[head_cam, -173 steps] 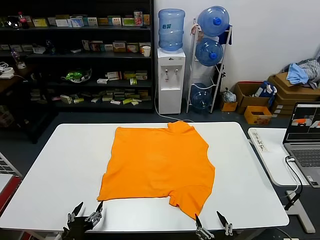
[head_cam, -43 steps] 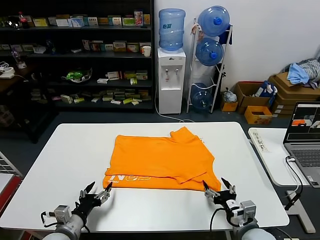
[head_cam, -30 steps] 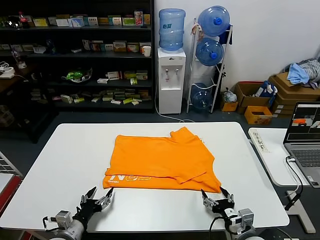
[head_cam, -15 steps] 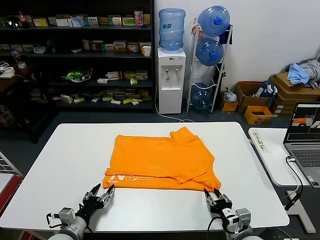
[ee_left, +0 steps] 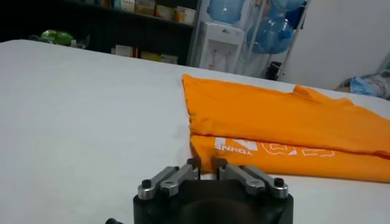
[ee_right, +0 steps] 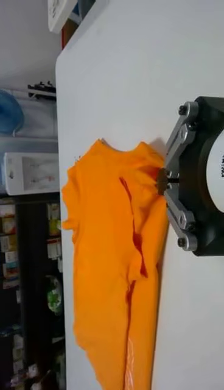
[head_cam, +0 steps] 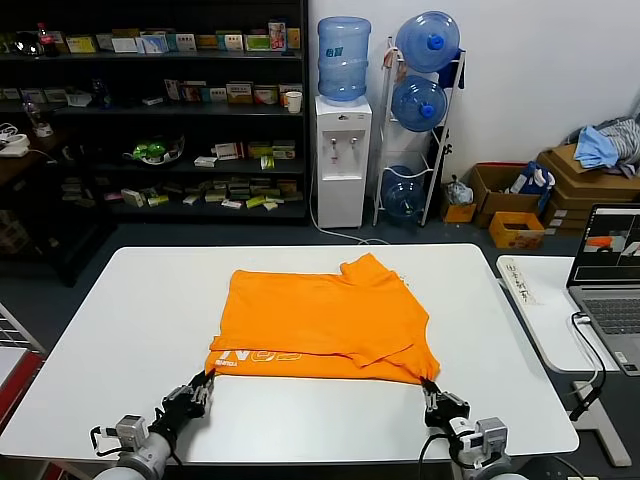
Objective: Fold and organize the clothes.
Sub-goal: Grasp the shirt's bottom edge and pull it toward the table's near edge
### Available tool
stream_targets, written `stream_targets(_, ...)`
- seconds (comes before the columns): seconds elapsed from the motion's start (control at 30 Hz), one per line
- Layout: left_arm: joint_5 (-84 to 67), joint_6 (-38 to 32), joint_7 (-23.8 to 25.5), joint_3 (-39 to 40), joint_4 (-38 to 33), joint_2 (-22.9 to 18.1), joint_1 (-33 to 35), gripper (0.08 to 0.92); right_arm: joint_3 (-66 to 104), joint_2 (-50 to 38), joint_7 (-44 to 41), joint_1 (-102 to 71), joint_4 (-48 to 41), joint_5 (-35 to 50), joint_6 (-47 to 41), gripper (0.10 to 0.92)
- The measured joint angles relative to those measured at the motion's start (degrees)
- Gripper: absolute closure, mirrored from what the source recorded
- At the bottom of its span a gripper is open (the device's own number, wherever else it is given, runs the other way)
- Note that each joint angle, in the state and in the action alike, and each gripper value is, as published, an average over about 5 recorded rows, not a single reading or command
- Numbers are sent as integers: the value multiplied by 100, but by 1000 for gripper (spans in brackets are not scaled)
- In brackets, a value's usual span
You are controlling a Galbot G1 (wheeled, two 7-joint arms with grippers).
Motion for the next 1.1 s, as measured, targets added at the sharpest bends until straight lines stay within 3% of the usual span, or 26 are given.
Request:
stream_targets(0.13, -116, 60, -66, -62, -169, 105, 124, 907, 112, -121, 107, -217, 235, 150, -78, 901)
stream_targets(0.73, -1000, 521, -708, -710, -1559, 858, 1546, 909, 789, -781, 634, -1839, 1527, 856, -483, 895)
stream_targets(0.87, -1108, 615, -863, -883, -1871, 955, 1896, 882, 862, -882, 782, -1940, 1715, 901, -545, 810)
stream_targets(1.1, -1254, 702, -1082, -1119, -2130, 1169, 1955, 688, 838, -1155, 874, -1420, 1770, 1018, -526, 611)
